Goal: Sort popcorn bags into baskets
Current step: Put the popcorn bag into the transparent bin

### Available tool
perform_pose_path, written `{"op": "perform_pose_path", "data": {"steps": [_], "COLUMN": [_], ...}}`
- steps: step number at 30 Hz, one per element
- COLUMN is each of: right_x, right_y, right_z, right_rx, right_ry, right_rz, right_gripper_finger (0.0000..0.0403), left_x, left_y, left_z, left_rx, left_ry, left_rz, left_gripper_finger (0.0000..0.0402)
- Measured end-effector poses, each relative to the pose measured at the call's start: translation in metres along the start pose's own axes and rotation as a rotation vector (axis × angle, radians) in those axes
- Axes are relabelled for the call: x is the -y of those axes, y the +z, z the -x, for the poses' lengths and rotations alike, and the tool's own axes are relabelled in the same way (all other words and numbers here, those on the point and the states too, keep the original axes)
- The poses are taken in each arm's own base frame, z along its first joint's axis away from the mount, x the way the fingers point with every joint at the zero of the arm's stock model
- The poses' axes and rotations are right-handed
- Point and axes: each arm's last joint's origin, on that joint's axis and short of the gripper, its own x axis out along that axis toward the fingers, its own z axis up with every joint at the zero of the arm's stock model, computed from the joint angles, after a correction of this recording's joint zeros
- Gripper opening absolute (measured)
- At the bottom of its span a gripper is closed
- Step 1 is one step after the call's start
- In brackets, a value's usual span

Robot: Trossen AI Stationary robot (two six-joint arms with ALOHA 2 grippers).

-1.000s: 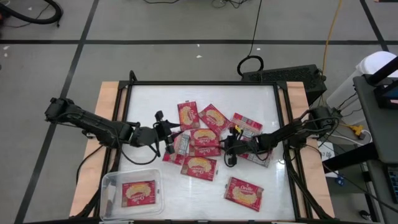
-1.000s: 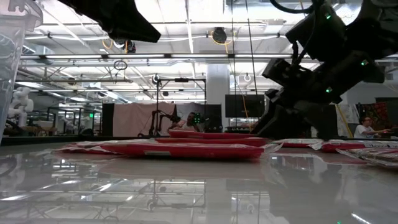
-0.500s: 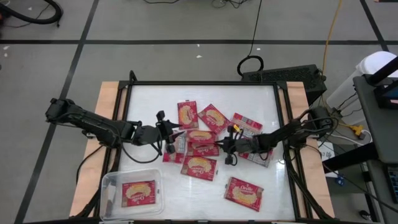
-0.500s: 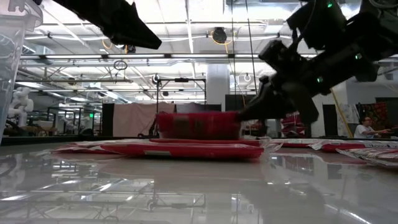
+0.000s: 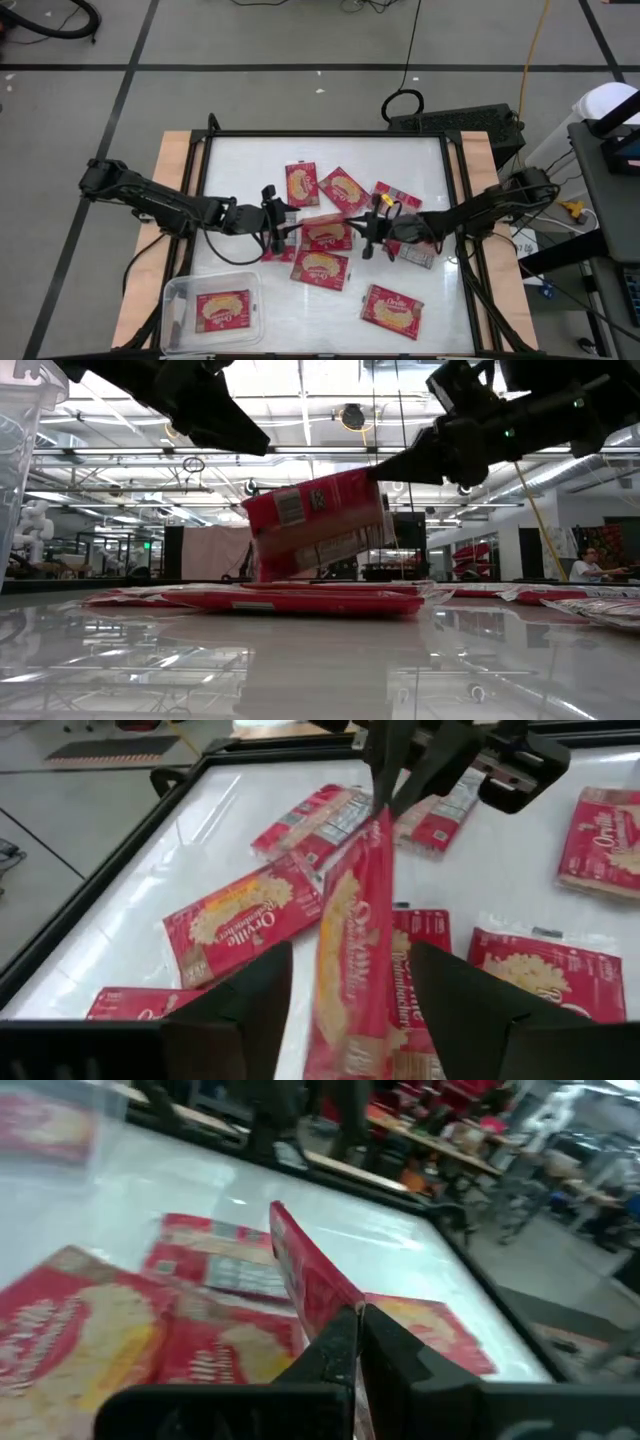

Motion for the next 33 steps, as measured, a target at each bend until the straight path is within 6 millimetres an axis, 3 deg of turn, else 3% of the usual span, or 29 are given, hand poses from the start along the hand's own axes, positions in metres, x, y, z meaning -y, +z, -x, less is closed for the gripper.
{"op": "perform_pose_path", "data": {"steps": [12,20,28,33], "right_x": [0.029,0.042,0.038,0.036], "right_y": [0.045,0.065,0.07,0.072], "right_z": [0.03,0.046,0.05,0.052], "right_rx": [0.198,0.341,0.41,0.428], "right_ry": [-0.121,-0.149,-0.084,-0.074], "right_rz": [-0.036,-0.065,-0.074,-0.082], "right_gripper_finger": [0.0,0.0,0.0,0.0], "left_x": [-0.003,-0.005,-0.019,-0.024], "left_y": [0.01,0.013,0.013,0.015], "left_z": [0.014,-0.003,-0.025,-0.027], "left_rx": [0.064,0.123,0.169,0.191], "left_ry": [0.064,0.096,0.166,0.184], "left_rz": [-0.116,-0.117,-0.076,-0.066], "left_gripper_finger": [0.0232,0.0232,0.0232,0.0232]}}
